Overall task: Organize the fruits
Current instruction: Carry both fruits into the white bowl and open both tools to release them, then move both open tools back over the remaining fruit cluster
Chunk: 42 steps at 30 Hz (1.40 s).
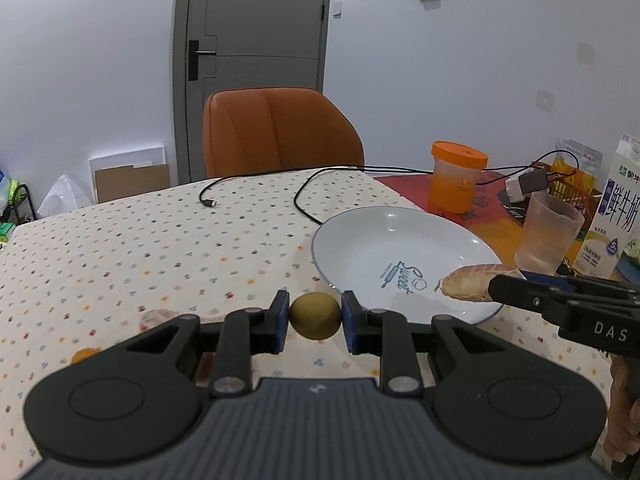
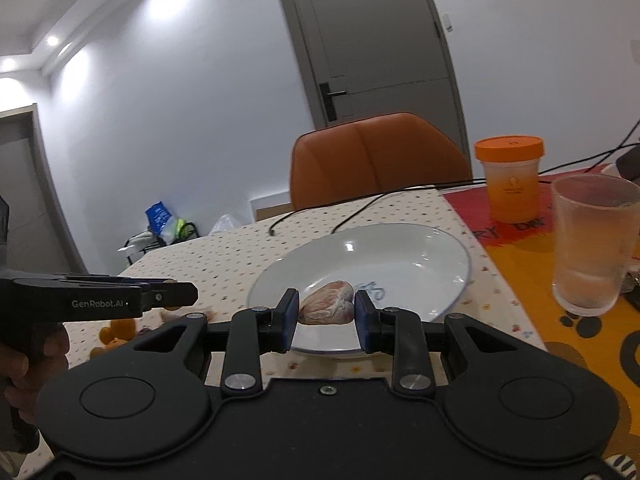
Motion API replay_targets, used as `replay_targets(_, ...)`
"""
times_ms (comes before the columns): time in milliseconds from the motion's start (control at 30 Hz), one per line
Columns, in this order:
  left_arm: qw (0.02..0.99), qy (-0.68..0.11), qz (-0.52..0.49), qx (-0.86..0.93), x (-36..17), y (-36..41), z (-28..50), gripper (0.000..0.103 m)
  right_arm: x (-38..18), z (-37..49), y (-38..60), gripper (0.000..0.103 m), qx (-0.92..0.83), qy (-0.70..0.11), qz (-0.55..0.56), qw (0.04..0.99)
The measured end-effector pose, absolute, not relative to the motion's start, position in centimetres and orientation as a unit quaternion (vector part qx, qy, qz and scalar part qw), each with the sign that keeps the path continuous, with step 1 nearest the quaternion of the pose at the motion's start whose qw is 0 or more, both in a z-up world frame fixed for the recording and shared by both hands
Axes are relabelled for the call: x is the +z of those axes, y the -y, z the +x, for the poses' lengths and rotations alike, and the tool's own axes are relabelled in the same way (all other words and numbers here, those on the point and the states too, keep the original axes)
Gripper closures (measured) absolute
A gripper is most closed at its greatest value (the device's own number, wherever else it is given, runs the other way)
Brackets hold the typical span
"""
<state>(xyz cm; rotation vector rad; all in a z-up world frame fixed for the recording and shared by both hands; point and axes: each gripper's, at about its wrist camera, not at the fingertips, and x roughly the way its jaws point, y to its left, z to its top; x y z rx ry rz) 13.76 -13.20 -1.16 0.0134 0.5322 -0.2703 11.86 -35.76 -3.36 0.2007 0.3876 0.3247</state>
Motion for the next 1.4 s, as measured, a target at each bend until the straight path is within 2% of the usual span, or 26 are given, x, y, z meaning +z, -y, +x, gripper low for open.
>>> replay_targets(200,0.954,-0.263,0.018,-0.145,-1.2,15.0,14.8,0.077,-3.9,12.8,37.3,0.074,0.12,-0.185,0.115,0.969)
replay_targets(300,0.952,-0.265,0.018,-0.15,-1.1,15.9,15.4,0.077,-4.1,13.0,37.7,0.068,0.107,-0.185,0.116,0.97)
replay_targets(433,0.951,-0.266,0.022,-0.154,-1.1,17.0,16.1,0.077,-3.9,12.2,38.0,0.047,0.116,-0.174,0.12,0.97)
replay_targets(600,0.95,-0.264,0.028,-0.162,-1.0,18.2,16.4,0.077,-4.0,11.5,38.1,0.04,0.116,-0.181,0.123,0.969)
replay_targets(767,0.95,-0.265,0.024,-0.164,-0.8,18.7,16.5,0.077,-4.1,10.9,38.1,0.022,0.117,-0.184,0.13,0.967)
replay_targets(867,0.95,-0.265,0.019,-0.166,-0.6,18.5,16.3,0.073,-4.0,10.8,37.9,0.013,0.117,-0.192,0.133,0.965)
replay_targets(933,0.951,-0.264,0.014,-0.163,-0.4,18.1,16.1,0.07,-4.0,10.8,37.7,0.01,0.116,-0.196,0.133,0.965)
replay_targets(1033,0.952,-0.265,0.007,-0.151,-0.2,17.2,15.8,0.057,-3.9,10.7,37.4,0.0,0.112,-0.199,0.138,0.964)
replay_targets(1200,0.955,-0.265,-0.003,-0.131,0.0,15.2,15.2,0.032,-3.9,10.9,36.8,0.0,0.105,-0.211,0.151,0.96)
replay_targets(1300,0.958,-0.259,-0.011,-0.123,0.2,14.1,14.5,0.023,-3.9,11.0,36.4,0.0,0.1,-0.215,0.156,0.959)
replay_targets(1400,0.961,-0.255,-0.019,-0.106,0.3,12.9,14.0,0.019,-3.8,10.9,36.0,0.0,0.092,-0.214,0.159,0.959)
